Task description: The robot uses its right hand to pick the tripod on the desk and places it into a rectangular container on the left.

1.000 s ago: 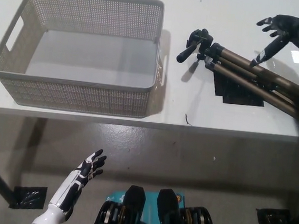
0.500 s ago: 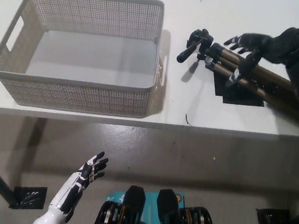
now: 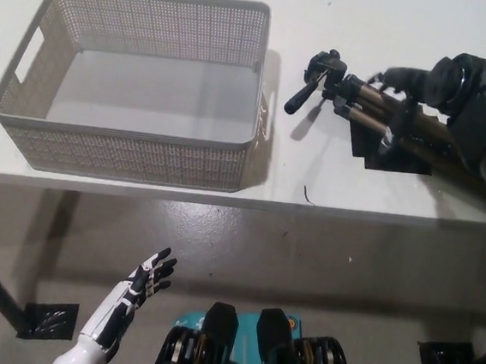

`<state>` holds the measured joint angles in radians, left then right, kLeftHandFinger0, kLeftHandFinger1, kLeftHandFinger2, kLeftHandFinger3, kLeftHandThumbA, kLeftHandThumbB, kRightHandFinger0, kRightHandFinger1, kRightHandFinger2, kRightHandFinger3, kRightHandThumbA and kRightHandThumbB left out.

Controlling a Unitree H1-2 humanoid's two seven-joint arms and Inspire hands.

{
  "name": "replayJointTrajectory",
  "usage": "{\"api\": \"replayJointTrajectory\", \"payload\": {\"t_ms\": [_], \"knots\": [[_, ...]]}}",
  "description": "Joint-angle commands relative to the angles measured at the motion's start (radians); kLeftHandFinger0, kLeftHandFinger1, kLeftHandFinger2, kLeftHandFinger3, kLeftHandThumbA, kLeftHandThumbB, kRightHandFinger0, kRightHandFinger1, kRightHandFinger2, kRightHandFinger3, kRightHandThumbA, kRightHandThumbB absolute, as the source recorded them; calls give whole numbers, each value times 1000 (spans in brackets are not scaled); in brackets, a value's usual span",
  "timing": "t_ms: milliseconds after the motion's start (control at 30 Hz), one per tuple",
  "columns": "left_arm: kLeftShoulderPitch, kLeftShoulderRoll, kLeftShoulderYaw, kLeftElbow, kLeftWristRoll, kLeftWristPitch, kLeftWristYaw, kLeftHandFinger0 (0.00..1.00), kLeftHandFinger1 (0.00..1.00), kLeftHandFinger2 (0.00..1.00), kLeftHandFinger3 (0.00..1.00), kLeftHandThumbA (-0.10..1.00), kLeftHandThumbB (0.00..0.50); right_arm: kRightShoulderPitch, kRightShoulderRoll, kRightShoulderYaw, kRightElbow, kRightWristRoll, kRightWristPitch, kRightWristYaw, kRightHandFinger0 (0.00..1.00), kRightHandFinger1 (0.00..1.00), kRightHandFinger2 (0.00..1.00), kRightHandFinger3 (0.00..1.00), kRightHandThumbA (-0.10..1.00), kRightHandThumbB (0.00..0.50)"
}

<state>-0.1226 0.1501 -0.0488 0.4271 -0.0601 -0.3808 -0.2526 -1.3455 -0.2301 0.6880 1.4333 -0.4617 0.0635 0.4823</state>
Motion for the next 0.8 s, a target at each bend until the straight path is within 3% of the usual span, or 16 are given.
{"api": "replayJointTrajectory", "payload": {"t_ms": [0, 233, 300, 367, 433, 567, 700, 767], "knots": [[4, 10, 10, -14, -28, -25, -13, 1000, 1000, 1000, 1000, 1000, 500, -4, -42, 37, 14, -77, 15, -16, 1000, 1000, 1000, 1000, 1000, 419], [11, 4, 10, -4, -27, -43, -7, 1000, 1000, 1000, 1000, 1000, 500, -17, -73, 53, 16, -96, 40, -3, 1000, 1000, 1000, 1000, 1000, 370], [9, 5, 9, 3, -26, -63, -8, 1000, 1000, 1000, 1000, 1000, 500, -15, -83, 41, 20, -88, 62, -4, 1000, 1000, 1000, 1000, 1000, 374], [7, 7, 6, 8, -17, -70, -6, 1000, 1000, 1000, 1000, 1000, 500, -5, -88, 59, 20, -112, 64, -27, 1000, 1000, 1000, 1000, 1000, 424], [5, 7, 6, 0, -19, -56, -6, 1000, 1000, 1000, 1000, 1000, 500, 10, -93, 27, 21, -83, 65, -9, 1000, 1000, 1000, 1000, 1000, 397], [-5, 5, 3, 8, -16, -59, -6, 1000, 1000, 1000, 1000, 1000, 500, 48, -73, 5, 21, -71, 66, -18, 1000, 1000, 1000, 1000, 1000, 393], [-12, 4, 4, 13, -21, -52, -9, 1000, 1000, 1000, 1000, 1000, 500, 100, -35, -60, 22, -31, 98, -75, 1000, 1000, 1000, 1000, 1000, 430], [-12, 5, 4, 0, -17, -40, -5, 1000, 1000, 1000, 1000, 1000, 500, 116, -22, -120, 22, 7, 103, -101, 1000, 1000, 1000, 1000, 857, 421]]}}
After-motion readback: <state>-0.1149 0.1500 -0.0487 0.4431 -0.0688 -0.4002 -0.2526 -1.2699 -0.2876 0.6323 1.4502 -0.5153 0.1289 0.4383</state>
